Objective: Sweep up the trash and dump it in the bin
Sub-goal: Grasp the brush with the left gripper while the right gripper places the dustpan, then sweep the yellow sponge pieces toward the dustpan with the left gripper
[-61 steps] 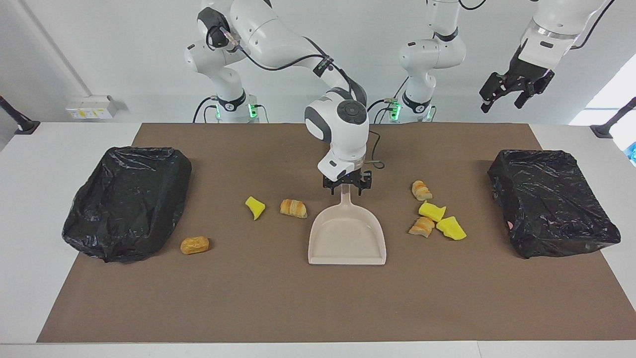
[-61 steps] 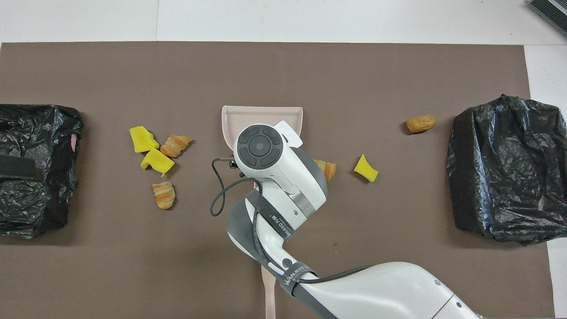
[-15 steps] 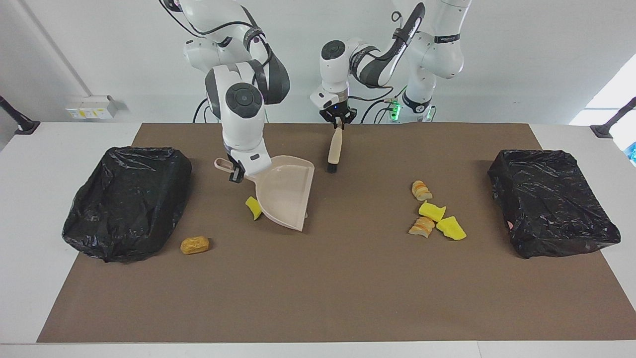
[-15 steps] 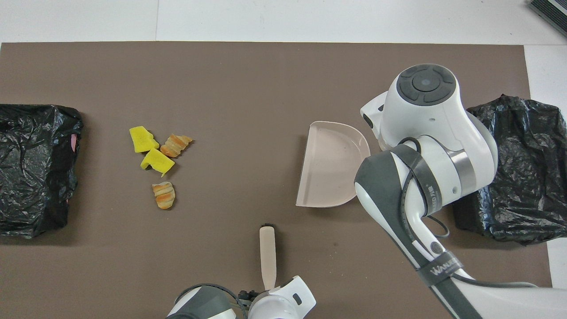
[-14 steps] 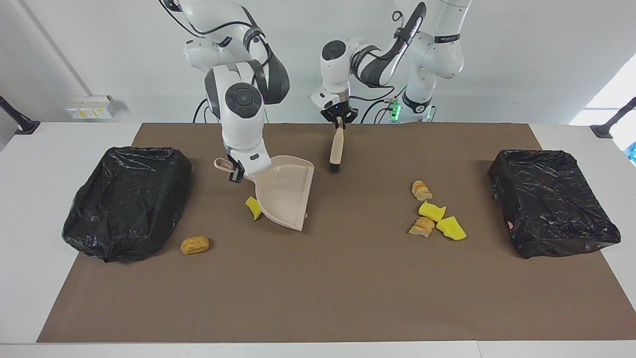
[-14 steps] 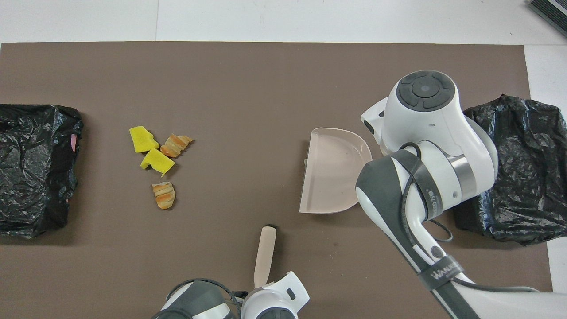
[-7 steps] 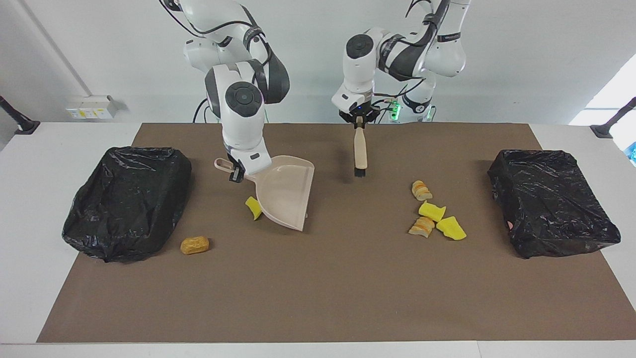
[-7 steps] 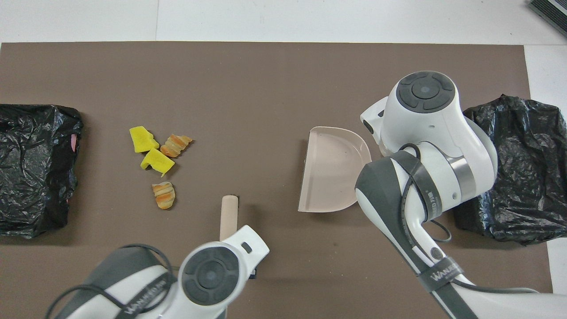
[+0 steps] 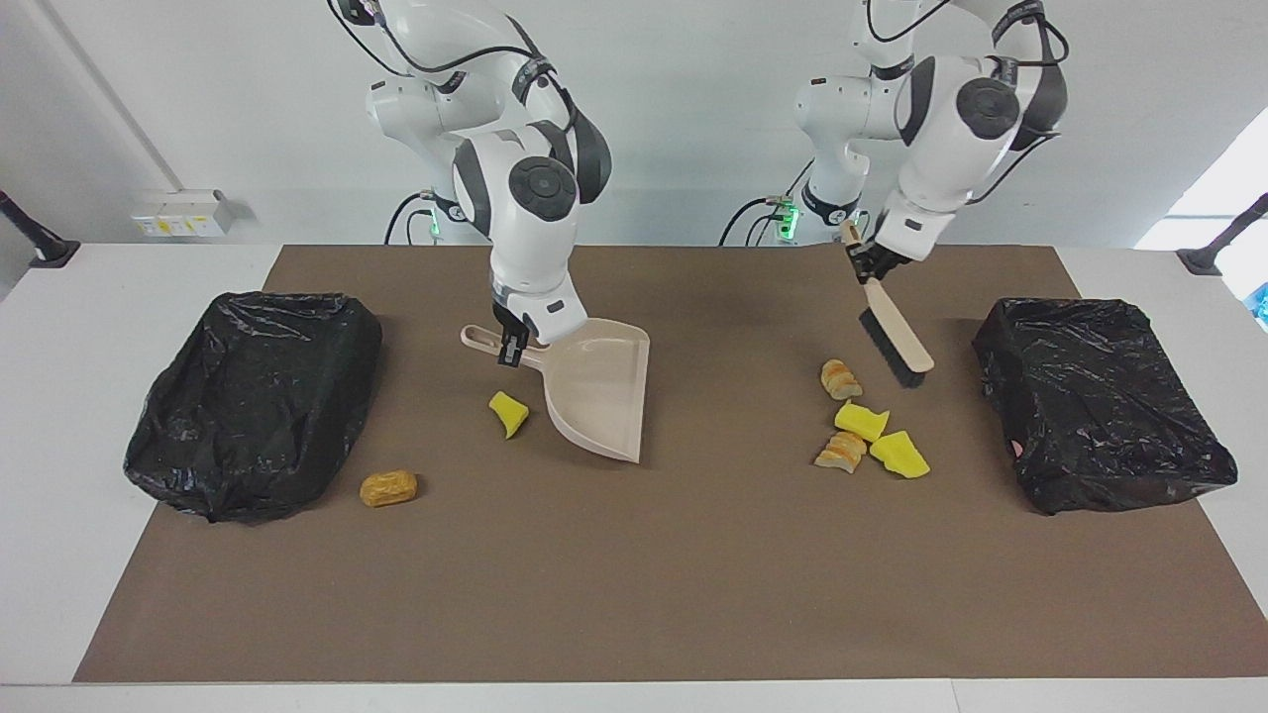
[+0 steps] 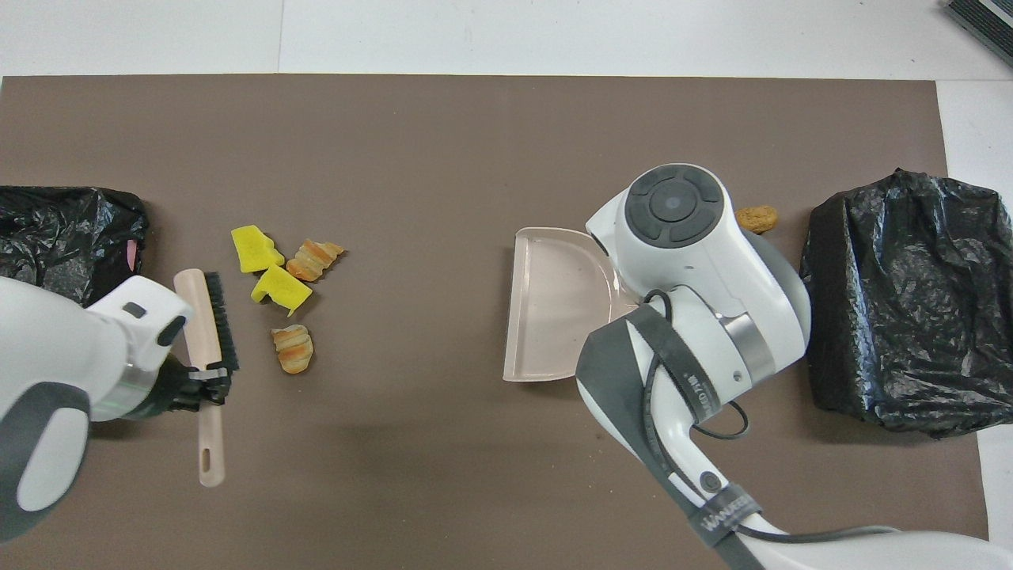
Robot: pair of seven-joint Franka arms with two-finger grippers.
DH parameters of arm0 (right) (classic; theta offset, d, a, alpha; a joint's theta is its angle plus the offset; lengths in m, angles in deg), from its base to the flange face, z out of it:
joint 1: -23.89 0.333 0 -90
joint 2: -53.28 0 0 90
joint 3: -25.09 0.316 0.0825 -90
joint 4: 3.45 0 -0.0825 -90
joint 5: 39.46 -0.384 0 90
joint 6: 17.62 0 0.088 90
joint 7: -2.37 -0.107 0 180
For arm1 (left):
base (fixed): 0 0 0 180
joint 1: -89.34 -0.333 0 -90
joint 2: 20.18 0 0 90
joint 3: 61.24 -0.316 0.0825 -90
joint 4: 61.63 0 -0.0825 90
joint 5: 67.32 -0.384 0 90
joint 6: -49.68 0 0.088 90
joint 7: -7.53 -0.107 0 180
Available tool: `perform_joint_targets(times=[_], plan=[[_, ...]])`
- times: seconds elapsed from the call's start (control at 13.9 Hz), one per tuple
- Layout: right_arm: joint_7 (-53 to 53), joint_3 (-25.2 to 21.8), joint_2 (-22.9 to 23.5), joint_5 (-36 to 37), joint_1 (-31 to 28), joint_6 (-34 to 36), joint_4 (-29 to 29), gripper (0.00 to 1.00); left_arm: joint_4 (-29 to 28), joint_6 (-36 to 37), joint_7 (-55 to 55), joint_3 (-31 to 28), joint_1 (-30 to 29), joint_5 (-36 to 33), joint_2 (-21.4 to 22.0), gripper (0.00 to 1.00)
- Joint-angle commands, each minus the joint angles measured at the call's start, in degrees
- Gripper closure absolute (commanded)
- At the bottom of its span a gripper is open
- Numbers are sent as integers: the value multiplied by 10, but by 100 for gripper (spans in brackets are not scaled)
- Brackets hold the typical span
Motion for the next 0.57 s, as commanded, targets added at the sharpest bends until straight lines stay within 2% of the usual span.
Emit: perform_joint_targets(times=[0.0, 0.29, 0.5], plan=[[-12, 3, 11, 19, 19, -18, 1, 100, 7, -56, -137, 11, -73, 0, -46, 100], [-49, 3, 33, 19, 47, -36, -1, 100, 19, -129, -148, 12, -63, -41, -130, 100], [-50, 3, 35, 20, 48, -40, 0, 100, 16, -164, -136, 13, -60, -41, -150, 100]])
